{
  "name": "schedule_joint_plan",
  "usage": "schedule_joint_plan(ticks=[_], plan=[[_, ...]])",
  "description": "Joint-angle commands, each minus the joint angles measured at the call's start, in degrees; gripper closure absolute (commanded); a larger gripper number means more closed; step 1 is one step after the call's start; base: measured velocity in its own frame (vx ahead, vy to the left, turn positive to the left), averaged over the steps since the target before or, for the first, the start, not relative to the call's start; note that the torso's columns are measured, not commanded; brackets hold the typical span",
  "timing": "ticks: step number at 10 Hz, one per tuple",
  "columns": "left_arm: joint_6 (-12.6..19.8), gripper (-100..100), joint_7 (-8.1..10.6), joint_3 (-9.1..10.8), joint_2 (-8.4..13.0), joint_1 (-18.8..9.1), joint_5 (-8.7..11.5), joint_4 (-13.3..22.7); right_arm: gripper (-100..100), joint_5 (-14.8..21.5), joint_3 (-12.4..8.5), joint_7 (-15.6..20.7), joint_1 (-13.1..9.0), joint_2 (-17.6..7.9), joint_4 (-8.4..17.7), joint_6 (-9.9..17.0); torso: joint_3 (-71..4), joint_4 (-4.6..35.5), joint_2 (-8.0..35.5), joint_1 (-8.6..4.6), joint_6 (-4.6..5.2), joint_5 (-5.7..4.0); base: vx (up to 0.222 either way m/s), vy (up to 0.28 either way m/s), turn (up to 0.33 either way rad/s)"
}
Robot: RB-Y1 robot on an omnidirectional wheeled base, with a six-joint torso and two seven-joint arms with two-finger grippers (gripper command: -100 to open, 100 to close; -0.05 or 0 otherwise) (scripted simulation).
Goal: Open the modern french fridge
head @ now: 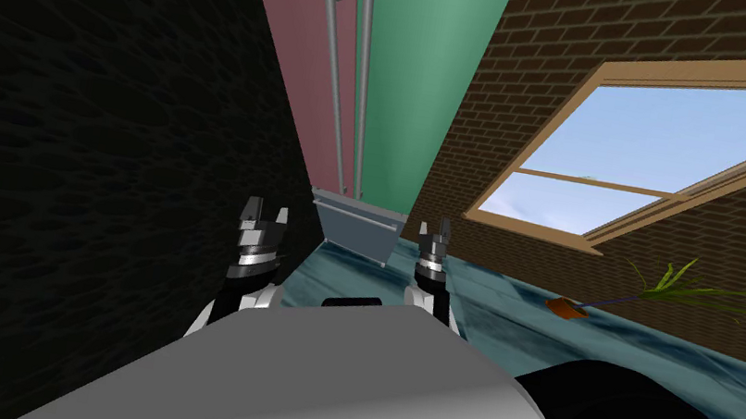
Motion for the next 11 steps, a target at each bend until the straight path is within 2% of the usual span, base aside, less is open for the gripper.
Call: schedule_joint_plan(ticks=[1,9,10,11], plan=[[0.00,0,0.00,0.00,0.00,0.00,0.00,0.00,0,0.00,0.00,0.00,0.00,0.00,0.00,0.00,-4.67,2.35,2.32,0.00,0.00,0.00,0.000,0.000,0.000],[-0.01,0,0.00,0.00,0.00,0.00,0.00,-0.02,0,0.00,0.00,0.00,0.00,0.00,-0.02,-0.01,-70.73,35.37,35.39,0.00,0.00,0.00,0.000,0.000,0.000],[-0.01,0,0.00,0.00,0.00,0.00,0.00,-0.02,-100,0.62,-0.03,0.14,-0.41,-2.87,0.58,0.38,-79.19,39.60,39.62,0.00,0.00,0.00,0.009,0.018,0.031],[0.00,0,0.00,0.00,0.00,0.00,0.00,0.00,-100,1.23,-0.05,0.29,-0.82,-4.39,1.18,0.77,-83.14,41.49,41.54,0.04,-0.01,0.01,0.006,0.042,0.047]])
